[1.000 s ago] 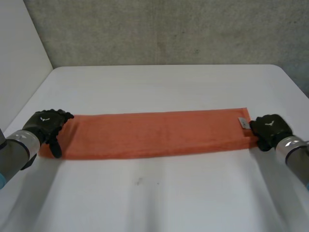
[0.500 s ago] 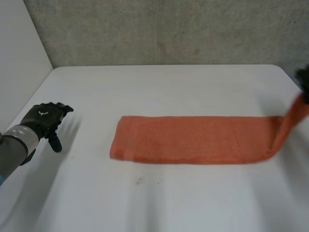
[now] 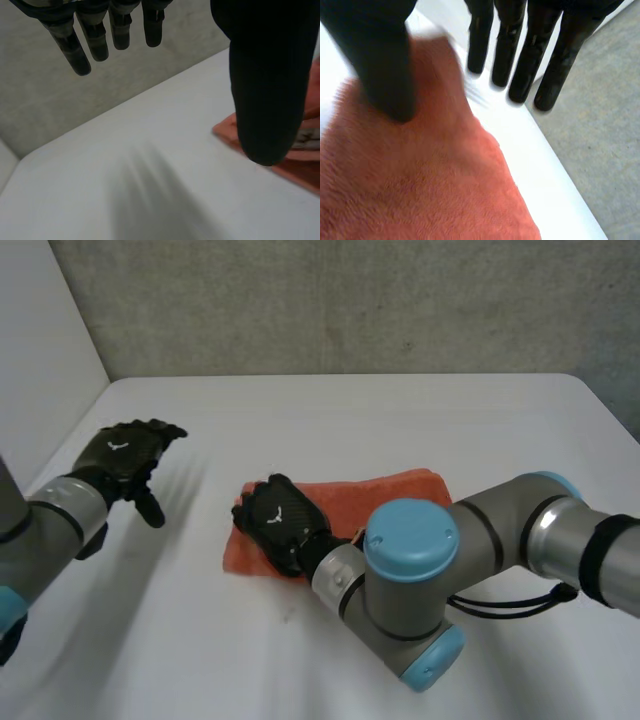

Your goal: Fold the laundry

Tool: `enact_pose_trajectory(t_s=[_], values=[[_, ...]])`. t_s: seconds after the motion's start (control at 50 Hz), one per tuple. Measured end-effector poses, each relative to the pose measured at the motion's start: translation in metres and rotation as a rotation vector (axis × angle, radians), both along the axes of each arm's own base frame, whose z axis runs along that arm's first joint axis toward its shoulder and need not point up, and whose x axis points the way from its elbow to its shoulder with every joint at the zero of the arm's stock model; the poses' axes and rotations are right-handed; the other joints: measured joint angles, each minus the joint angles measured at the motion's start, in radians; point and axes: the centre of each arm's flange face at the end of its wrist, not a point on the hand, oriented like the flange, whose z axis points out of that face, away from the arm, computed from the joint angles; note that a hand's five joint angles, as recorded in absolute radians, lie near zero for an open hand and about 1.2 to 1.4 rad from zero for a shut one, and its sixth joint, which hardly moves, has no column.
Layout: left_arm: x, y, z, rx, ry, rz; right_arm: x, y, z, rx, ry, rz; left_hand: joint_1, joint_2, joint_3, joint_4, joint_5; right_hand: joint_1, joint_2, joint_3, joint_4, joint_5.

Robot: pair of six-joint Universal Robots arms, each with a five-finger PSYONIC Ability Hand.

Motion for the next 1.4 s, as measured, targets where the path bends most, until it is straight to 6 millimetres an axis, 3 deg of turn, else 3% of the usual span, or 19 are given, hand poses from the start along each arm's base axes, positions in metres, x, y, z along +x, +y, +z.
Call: enact_pose_trajectory(t_s=[0.06, 0.16, 0.28, 0.38, 0.5, 0.62, 0.64, 0.7, 0.86, 0.9, 1.0, 1.02, 1.08, 1.16, 1.2, 1.24, 1.26, 1.3, 1.4], values=[[-0.018, 0.008, -0.004, -0.007, 0.0, -0.058, -0.006, -0.011, 0.013, -0.038, -0.003, -0.102, 0.0, 0.0, 0.0, 0.0, 0.0, -0.463, -0.62, -0.623, -0.622, -0.607], [-0.045, 0.019, -0.007, -0.027, 0.009, -0.14, -0.029, -0.032, 0.04, -0.046, -0.036, -0.253, 0.0, 0.0, 0.0, 0.0, 0.0, -0.474, -0.653, -0.664, -0.648, -0.628], [-0.09, 0.039, -0.011, -0.038, 0.049, -0.273, -0.084, -0.06, 0.058, 0.053, -0.081, -0.435, 0.0, 0.0, -0.004, 0.0, 0.0, -0.474, -0.653, -0.664, -0.648, -0.628], [-0.124, 0.051, -0.026, -0.004, 0.083, -0.353, -0.136, -0.07, 0.036, 0.234, -0.047, -0.547, 0.0, 0.0, -0.004, 0.0, 0.0, -0.474, -0.653, -0.665, -0.648, -0.628], [-0.135, 0.049, -0.046, 0.037, 0.076, -0.356, -0.166, -0.068, 0.009, 0.363, -0.002, -0.587, 0.0, 0.0, -0.004, -0.001, 0.0, -0.457, -0.626, -0.633, -0.631, -0.613], [-0.13, 0.043, -0.056, 0.061, 0.056, -0.307, -0.186, -0.07, -0.016, 0.415, -0.001, -0.59, 0.0, 0.0, -0.004, -0.001, 0.0, -0.066, -0.143, -0.165, -0.168, -0.177], [-0.127, 0.043, -0.053, 0.058, 0.055, -0.295, -0.186, -0.073, -0.017, 0.408, -0.006, -0.589, 0.0, 0.0, -0.004, -0.001, 0.0, 0.084, 0.046, 0.036, 0.033, 0.016], [-0.117, 0.042, -0.043, 0.044, 0.059, -0.266, -0.186, -0.08, -0.018, 0.386, -0.015, -0.588, 0.0, 0.0, -0.004, -0.001, 0.0, 0.217, 0.27, 0.266, 0.266, 0.238], [-0.086, 0.039, -0.011, -0.007, 0.08, -0.184, -0.174, -0.098, 0.004, 0.256, -0.037, -0.565, 0.0, 0.0, -0.004, -0.001, 0.0, 0.247, 0.289, 0.308, 0.312, 0.271], [-0.07, 0.037, -0.001, -0.026, 0.087, -0.143, -0.146, -0.096, 0.028, 0.162, -0.057, -0.491, 0.0, 0.0, -0.004, -0.001, 0.0, 0.261, 0.289, 0.308, 0.313, 0.277], [-0.052, 0.034, 0.008, -0.044, 0.093, -0.09, -0.089, -0.069, 0.049, 0.094, -0.071, -0.332, 0.0, 0.0, -0.004, -0.001, 0.0, 0.265, 0.298, 0.309, 0.315, 0.292], [-0.045, 0.033, 0.01, -0.047, 0.095, -0.07, -0.064, -0.052, 0.05, 0.089, -0.066, -0.258, 0.0, 0.0, -0.004, -0.001, 0.0, 0.273, 0.299, 0.311, 0.315, 0.292], [-0.035, 0.03, 0.011, -0.046, 0.096, -0.041, -0.028, -0.016, 0.04, 0.103, -0.038, -0.133, 0.0, 0.0, -0.004, -0.001, 0.0, 0.273, 0.299, 0.311, 0.315, 0.292], [-0.03, 0.028, 0.011, -0.043, 0.099, -0.026, -0.005, 0.013, 0.019, 0.129, 0.014, -0.048, 0.0, 0.0, -0.004, -0.001, 0.0, 0.257, 0.266, 0.274, 0.276, 0.262], [-0.03, 0.028, 0.01, -0.042, 0.102, -0.025, 0.0, 0.021, 0.008, 0.138, 0.04, -0.034, 0.0, 0.0, -0.004, -0.001, 0.0, 0.137, 0.091, 0.113, 0.113, 0.128], [-0.031, 0.027, 0.011, -0.043, 0.105, -0.027, 0.001, 0.022, 0.004, 0.14, 0.048, -0.042, 0.0, 0.0, -0.004, -0.001, 0.0, 0.137, 0.091, 0.113, 0.113, 0.128], [-0.031, 0.027, 0.011, -0.045, 0.107, -0.028, 0.0, 0.021, 0.005, 0.14, 0.047, -0.054, 0.0, 0.0, -0.004, -0.001, 0.0, -0.109, -0.167, -0.14, -0.14, -0.116], [-0.033, 0.026, 0.013, -0.05, 0.116, -0.033, -0.003, 0.015, 0.012, 0.143, 0.027, -0.095, 0.0, 0.0, -0.004, -0.001, 0.0, -0.426, -0.553, -0.547, -0.548, -0.521], [-0.044, 0.022, 0.021, -0.066, 0.16, -0.056, -0.024, -0.013, 0.048, 0.193, -0.107, -0.222, 0.0, 0.0, -0.004, -0.001, 0.0, -0.473, -0.653, -0.663, -0.647, -0.632]])
